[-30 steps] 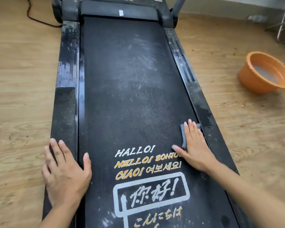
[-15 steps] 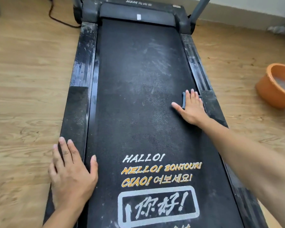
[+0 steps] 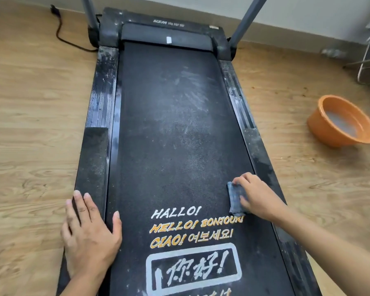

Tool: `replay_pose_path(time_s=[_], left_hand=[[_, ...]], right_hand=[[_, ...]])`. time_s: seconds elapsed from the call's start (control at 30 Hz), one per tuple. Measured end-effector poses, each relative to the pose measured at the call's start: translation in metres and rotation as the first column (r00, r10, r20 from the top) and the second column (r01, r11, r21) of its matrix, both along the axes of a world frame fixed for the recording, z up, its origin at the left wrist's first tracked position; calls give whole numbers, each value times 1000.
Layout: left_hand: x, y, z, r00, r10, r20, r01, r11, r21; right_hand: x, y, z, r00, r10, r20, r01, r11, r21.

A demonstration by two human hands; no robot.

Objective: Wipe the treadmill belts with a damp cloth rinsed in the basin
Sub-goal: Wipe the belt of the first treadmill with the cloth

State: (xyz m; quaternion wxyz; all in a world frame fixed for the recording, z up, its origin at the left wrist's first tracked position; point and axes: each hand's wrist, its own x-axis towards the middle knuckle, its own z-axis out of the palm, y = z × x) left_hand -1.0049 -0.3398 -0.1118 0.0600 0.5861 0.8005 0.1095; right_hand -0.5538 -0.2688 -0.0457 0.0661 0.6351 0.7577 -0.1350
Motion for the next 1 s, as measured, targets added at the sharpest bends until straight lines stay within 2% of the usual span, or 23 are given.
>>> replay_pose_path(time_s=[0.07, 0.17, 0.27, 0.33, 0.4, 0.43, 0.5, 0.53, 0.57, 0.63, 0.7, 0.77, 0.83, 0.93, 1.0], left_hand=[[0, 1, 1, 1000, 5, 6, -5, 1000, 15], [2, 0, -1, 1000, 7, -9, -7, 999, 48], [1, 0, -5, 1000, 11, -19, -9, 996, 93], [1, 1, -7, 1000, 23, -8, -22, 995, 101], [2, 2, -8, 1000, 29, -3, -28, 993, 113], [2, 2, -9, 1000, 26, -6, -25, 993, 119], [1, 3, -10, 1000, 23, -16, -21, 992, 123], [0, 3, -11, 1000, 23, -19, -21, 992, 125], [0, 3, -11, 999, 25, -22, -22, 991, 130], [0, 3, -13, 999, 31, -29, -27, 990, 139], [0, 3, -14, 999, 19, -36, -15, 992, 127], [-1, 3, -15, 999, 11, -39, -6, 992, 124], [-2, 2, -18, 999, 23, -47, -16, 990, 139], [-2, 4, -19, 998, 13, -61, -5, 990, 141], [-3, 3, -17, 999, 12, -47, -7, 995, 100]], right_hand=[[-2, 14, 9, 1000, 25, 19, -25, 1000, -6], [-5, 52, 36, 982, -65, -179, 55, 997, -61], [-1, 107, 60, 905, -194, -379, 234, 970, 62], [1, 140, 67, 856, -261, -446, 349, 928, 127], [-4, 161, 65, 878, -277, -390, 371, 909, 189], [-7, 167, 59, 915, -272, -297, 329, 931, 161], [-20, 161, 33, 970, -241, 6, 241, 970, -29], [-24, 156, 18, 966, -228, 126, 240, 967, -89], [-26, 154, 7, 950, -247, 190, 265, 961, -80], [-33, 162, 4, 921, -349, 172, 341, 937, 74], [-37, 176, 2, 910, -415, 24, 399, 889, 226], [-44, 182, -9, 915, -390, -105, 403, 895, 192], [-57, 179, -33, 916, -393, -85, 402, 904, 147], [-78, 180, -48, 859, -501, -106, 512, 843, 163], [-116, 186, -45, 871, -478, -116, 490, 862, 131]])
